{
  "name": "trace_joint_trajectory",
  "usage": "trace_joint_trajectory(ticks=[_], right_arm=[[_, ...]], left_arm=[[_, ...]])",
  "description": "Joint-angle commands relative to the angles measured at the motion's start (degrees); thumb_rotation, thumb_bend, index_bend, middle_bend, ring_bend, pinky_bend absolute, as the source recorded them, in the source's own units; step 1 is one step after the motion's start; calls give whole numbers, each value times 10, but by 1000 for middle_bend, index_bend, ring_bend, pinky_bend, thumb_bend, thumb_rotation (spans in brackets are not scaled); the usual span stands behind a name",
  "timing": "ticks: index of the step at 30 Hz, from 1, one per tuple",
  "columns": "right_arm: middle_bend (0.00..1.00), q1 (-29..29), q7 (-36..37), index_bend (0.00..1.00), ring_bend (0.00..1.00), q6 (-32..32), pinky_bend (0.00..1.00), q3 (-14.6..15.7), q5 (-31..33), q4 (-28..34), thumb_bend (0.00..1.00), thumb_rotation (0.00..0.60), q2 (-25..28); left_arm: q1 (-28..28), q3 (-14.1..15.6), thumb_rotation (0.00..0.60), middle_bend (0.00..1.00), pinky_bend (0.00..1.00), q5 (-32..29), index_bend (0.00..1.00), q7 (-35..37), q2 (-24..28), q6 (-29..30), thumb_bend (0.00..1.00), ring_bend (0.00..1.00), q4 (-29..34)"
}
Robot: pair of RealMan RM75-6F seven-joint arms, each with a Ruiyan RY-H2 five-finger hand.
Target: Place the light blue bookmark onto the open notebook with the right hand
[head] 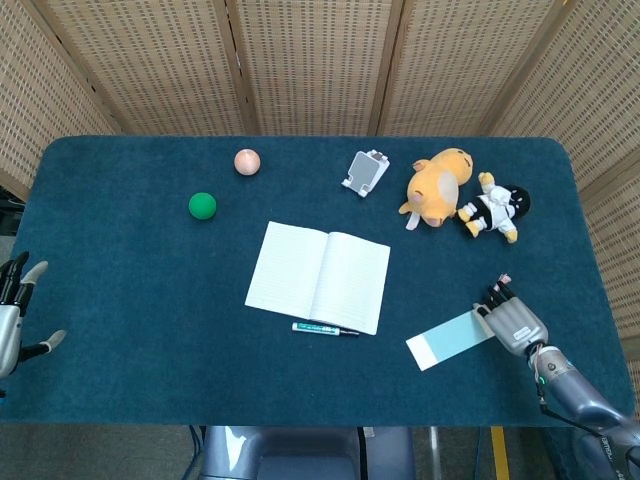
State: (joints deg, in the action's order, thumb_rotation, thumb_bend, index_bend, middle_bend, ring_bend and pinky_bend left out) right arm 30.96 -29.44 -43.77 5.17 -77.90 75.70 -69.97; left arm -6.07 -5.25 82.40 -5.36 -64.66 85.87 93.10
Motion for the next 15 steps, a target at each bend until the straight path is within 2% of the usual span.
trace_joint_trajectory(ticks=[1, 7, 15], right_arm=[[173, -5, -7, 292, 0, -6, 0, 4, 2, 9, 1000, 600, 7], [211, -12, -14, 314, 0, -10, 63, 12, 6, 24, 1000, 600, 20], [217, -19, -4, 316, 0, -16, 70, 17, 6, 34, 1000, 600, 34]], left_arm=[[0, 0, 600, 0, 0, -1, 0, -2, -1, -1, 0, 0, 0], [-2, 1, 600, 0, 0, -1, 0, -7, -2, -3, 0, 0, 1], [0, 0, 600, 0, 0, -2, 0, -5, -2, 1, 0, 0, 3]])
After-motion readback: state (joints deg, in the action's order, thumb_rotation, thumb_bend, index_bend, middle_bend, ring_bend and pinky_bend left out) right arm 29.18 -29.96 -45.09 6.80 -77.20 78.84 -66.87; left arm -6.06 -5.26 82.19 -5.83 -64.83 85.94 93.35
